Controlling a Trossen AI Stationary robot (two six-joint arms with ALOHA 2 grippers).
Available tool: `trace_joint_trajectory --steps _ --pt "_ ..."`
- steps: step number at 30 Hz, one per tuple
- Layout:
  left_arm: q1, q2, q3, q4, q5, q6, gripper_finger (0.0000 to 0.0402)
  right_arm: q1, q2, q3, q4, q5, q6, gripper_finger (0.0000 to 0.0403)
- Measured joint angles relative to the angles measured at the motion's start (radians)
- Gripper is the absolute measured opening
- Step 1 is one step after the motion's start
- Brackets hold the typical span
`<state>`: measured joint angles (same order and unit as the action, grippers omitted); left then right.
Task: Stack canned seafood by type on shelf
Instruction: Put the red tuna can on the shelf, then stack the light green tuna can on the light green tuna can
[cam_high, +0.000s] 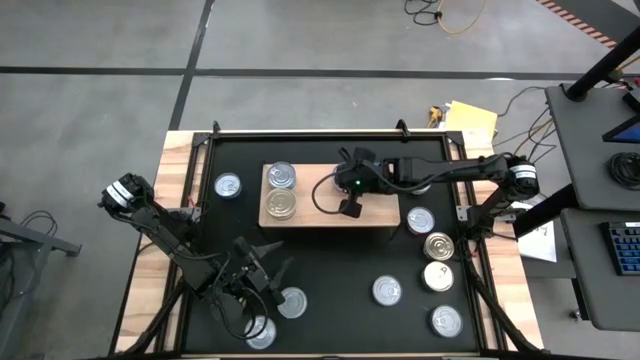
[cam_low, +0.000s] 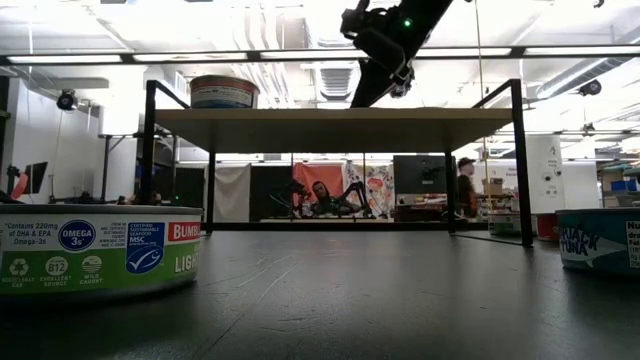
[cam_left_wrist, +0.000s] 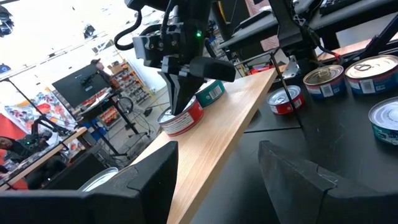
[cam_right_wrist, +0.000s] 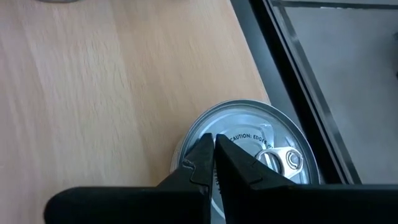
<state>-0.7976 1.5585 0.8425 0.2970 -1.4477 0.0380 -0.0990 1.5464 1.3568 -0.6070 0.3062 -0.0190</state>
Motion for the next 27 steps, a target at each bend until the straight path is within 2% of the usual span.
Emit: trace_joint_trajectory --steps 11,18,21,27 --pt "0.0 0.0 0.0 0.0 0.0 0.0 0.0207 0.016 -0.031 0.011 0.013 0.002 0.035 0.0009" --pt "0.0 0.0 0.0 0.0 0.003 -0.039 0.0207 0.086 -0.071 0.013 0.009 0.008 0.09 0.0009" --pt "0.0 0.0 0.0 0.0 0.067 -0.076 0.0207 0.136 -0.09 0.013 0.006 0.008 0.122 0.0009" --pt "0.0 0.0 0.0 0.001 0.283 -0.13 0.0207 0.268 -0.11 0.013 -0.025 0.008 0.187 0.0009"
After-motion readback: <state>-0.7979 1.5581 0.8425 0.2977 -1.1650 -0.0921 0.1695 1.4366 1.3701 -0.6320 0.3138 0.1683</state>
